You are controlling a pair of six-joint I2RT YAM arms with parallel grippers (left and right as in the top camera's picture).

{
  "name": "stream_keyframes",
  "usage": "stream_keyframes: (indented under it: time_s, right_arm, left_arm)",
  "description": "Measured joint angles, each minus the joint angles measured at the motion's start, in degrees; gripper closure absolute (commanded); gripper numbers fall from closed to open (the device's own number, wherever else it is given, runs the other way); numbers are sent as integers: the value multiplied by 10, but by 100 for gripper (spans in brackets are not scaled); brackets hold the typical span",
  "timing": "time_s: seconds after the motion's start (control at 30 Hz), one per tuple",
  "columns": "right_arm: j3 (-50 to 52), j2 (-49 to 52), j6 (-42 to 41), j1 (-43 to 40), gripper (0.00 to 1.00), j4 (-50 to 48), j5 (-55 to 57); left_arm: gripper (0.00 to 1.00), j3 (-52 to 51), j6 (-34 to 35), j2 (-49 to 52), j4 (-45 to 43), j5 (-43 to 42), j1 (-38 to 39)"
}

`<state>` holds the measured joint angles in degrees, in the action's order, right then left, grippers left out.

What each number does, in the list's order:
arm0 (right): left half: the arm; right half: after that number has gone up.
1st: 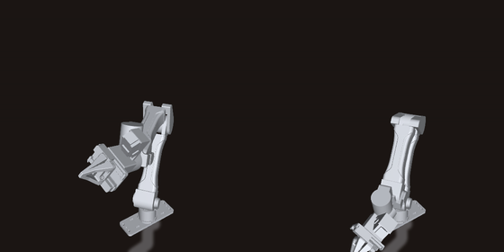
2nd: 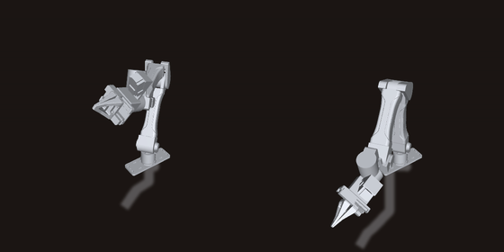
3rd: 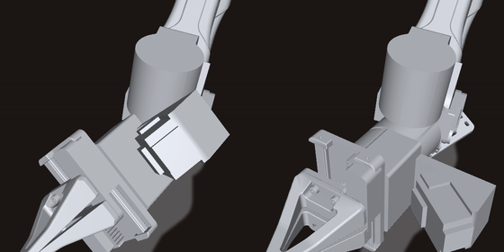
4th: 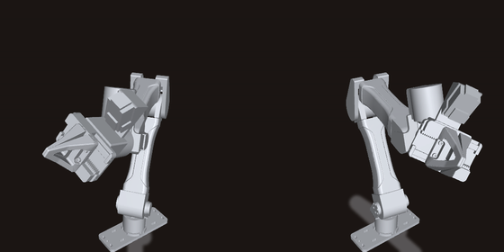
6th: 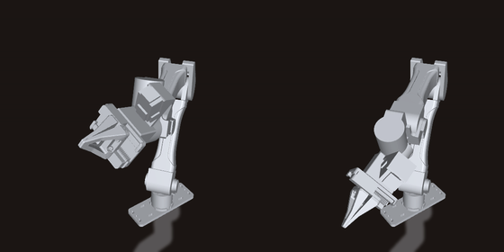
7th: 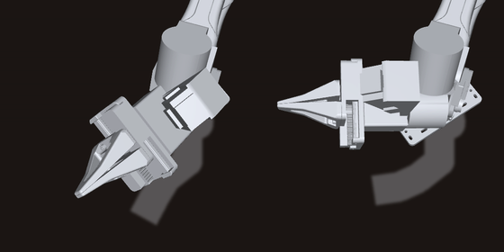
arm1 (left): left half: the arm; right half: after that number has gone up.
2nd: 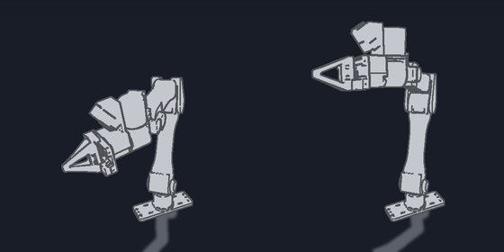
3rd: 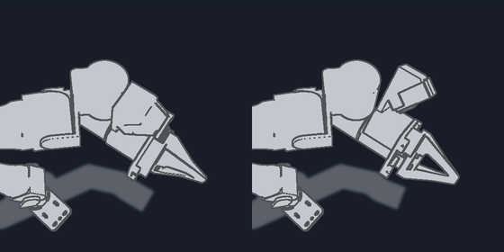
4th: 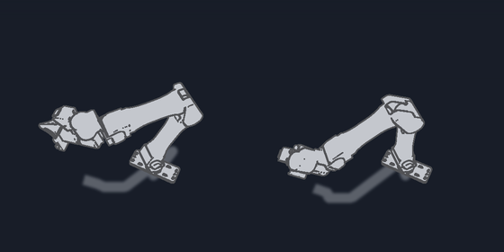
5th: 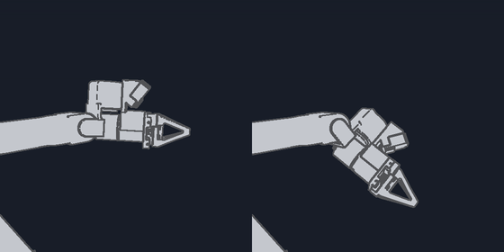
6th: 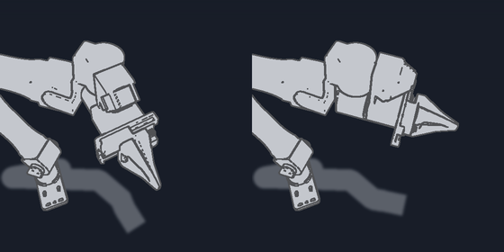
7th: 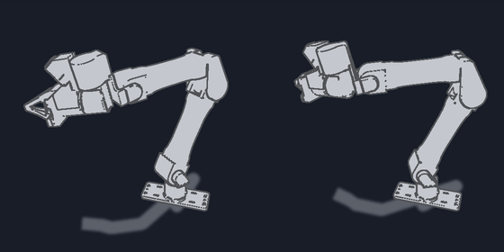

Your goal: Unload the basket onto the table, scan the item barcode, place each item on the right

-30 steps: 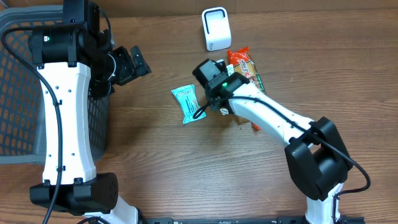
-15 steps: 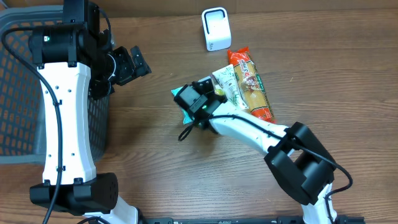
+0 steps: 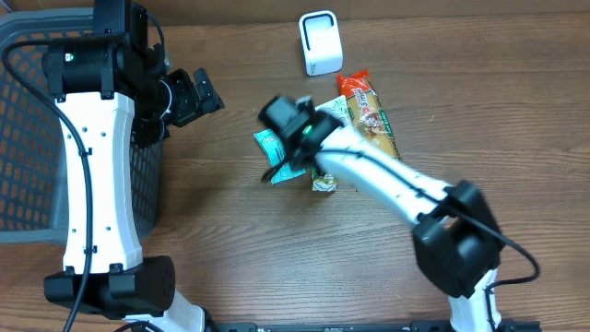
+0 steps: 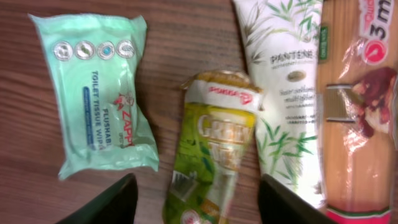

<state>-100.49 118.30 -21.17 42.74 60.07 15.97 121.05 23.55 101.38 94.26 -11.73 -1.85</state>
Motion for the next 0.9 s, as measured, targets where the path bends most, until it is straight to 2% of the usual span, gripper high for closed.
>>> stream_keyframes:
  time_s: [0.2, 0.3, 0.43, 0.57, 0.9]
  right_arm:
    - [-25, -17, 22, -139, 28, 51, -206]
    - [8, -17, 58, -198, 30, 40, -326]
    - [94, -17, 88, -234, 34, -12, -461]
    - [156, -21, 90, -226, 40, -113, -544]
    - [222, -21, 34, -225, 44, -217, -560]
  left_arm:
    - [0, 0, 0, 0, 0, 0, 0]
    - [0, 0, 0, 0, 0, 0, 0]
    - [0, 0, 0, 0, 1, 0, 0]
    - [0, 0, 0, 0, 0, 0, 0]
    - [0, 0, 0, 0, 0, 0, 0]
